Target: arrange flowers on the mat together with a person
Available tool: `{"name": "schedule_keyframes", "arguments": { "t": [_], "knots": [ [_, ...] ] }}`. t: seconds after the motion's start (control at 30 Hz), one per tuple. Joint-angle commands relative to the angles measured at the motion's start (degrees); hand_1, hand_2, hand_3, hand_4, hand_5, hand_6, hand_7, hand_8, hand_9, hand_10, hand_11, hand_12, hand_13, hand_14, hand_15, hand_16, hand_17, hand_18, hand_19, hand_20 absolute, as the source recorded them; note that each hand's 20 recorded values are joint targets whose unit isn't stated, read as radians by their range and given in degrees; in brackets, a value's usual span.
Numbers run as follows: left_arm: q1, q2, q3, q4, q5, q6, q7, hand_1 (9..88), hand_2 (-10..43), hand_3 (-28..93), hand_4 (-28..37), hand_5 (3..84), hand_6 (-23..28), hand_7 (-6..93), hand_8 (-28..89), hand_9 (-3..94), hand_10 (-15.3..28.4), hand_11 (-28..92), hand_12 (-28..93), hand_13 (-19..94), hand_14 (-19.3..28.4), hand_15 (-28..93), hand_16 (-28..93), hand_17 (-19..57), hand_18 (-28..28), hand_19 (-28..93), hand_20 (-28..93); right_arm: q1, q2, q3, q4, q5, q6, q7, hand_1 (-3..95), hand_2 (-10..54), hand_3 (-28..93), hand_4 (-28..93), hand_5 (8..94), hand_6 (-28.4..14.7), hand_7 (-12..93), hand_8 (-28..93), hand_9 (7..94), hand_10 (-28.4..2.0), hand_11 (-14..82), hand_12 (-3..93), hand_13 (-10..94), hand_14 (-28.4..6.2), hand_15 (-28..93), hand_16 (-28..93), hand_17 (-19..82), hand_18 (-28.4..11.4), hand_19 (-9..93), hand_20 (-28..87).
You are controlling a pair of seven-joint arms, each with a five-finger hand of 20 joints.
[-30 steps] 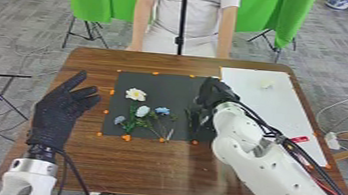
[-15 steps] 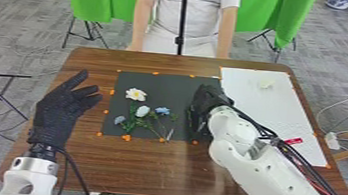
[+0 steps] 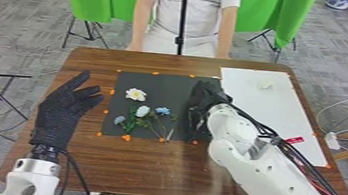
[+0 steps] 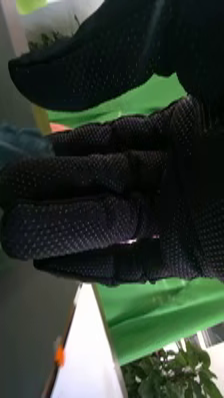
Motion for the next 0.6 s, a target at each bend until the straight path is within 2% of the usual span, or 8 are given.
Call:
{"name": "schedule_keyframes", "arguments": {
  "t": [0.03,0.3,0.37,0.47,0.5,0.53,0.57,0.6],
  "knots": [
    [0.3,0.7,0.33,0.34,-0.78,1.08,1.05,23.4,6.8,77,-22.9,39.1,9.5,7.4,-7,40.6,20.7,26,12,30,27.7,57,-8,-4.4,24.9,56,29,1.3,0.1,0.5,-1.4,-0.2,0.6,0.2,41.8,-9.5,69,-28,62.7,1.7,17,-15,81.5,-10.3,32.7,18.3,76,-7.5,57,16,27,-17.5,71,13],
    [1.1,0.44,0.23,0.13,-0.66,1.43,1.27,23.4,6.8,77,-22.8,39.2,9.5,7.4,-7,40.5,20.6,27,12,30,27.6,57,-8,-4.4,24.9,56,29,-1.0,-0.2,3.5,-4.6,1.5,2.0,-1.0,40.3,-9.5,68,-28,62.8,1.6,16,-14,82.5,-10.4,33.3,18.3,77,-7.6,59,16,28,-17.8,72,13],
    [1.2,0.61,0.48,0.22,-1.02,1.73,1.75,23.5,6.9,77,-22.9,39.1,9.5,7.5,-7,40.5,20.7,27,12,30,27.7,57,-8,-4.4,24.9,56,29,-3.5,-0.3,6.7,-7.4,4.7,3.1,-1.7,40.1,-9.5,68,-28,62.9,1.5,16,-14,82.4,-10.6,33.3,18.2,77,-7.7,59,16,28,-17.9,72,13],
    [1.0,0.57,0.54,0.43,-0.59,1.5,1.88,23.5,6.7,77,-22.8,39.1,9.4,7.5,-7,40.5,20.7,27,12,30,27.7,57,-8,-4.4,24.9,56,29,-9.7,0.4,13.5,-13.2,10.6,5.8,-3.6,38.2,-9.5,67,-28,63.0,1.3,16,-14,80.5,-11.5,31.7,17.7,75,-9.2,58,16,27,-18.3,72,13],
    [0.9,0.34,0.54,0.48,-0.47,1.65,1.46,23.4,6.7,77,-22.8,39.1,9.4,7.5,-7,40.5,20.6,27,12,30,27.7,57,-8,-4.4,24.9,56,29,-12.3,0.3,16.6,-15.4,14.5,6.5,-4.5,37.6,-9.5,67,-27,63.0,1.3,16,-14,79.6,-12.0,30.4,17.3,73,-9.7,57,15,26,-18.5,71,13],
    [1.2,0.64,0.48,0.49,-0.73,1.93,2.26,23.4,6.7,77,-22.8,39.0,9.4,7.5,-7,40.4,20.6,27,12,30,27.7,57,-8,-4.4,24.9,56,29,-14.7,-0.4,20.0,-17.2,18.9,6.5,-5.6,36.9,-9.3,67,-27,63.1,1.2,16,-14,78.6,-12.4,29.3,16.9,72,-10.1,56,14,25,-18.8,69,13],
    [1.6,0.31,0.1,0.4,-0.76,1.7,1.58,23.4,6.7,77,-22.9,39.0,9.4,7.5,-7,40.4,20.6,27,12,30,27.7,57,-8,-4.4,24.9,56,29,-17.6,-1.0,23.3,-18.7,22.6,6.5,-7.2,36.4,-8.8,67,-26,63.2,1.2,16,-15,77.5,-12.9,27.7,16.5,71,-10.4,54,14,24,-19.0,68,12],
    [1.5,0.38,0.09,0.52,-0.82,1.59,1.75,23.3,6.8,77,-22.9,39.0,9.3,7.5,-7,40.4,20.6,26,12,30,27.7,57,-8,-4.4,25.0,56,29,-20.3,-1.1,26.6,-20.5,26.9,6.7,-8.5,36.0,-8.3,67,-26,63.3,1.1,16,-15,76.5,-13.3,26.9,16.3,70,-10.7,53,14,23,-19.2,67,12]
  ]
}}
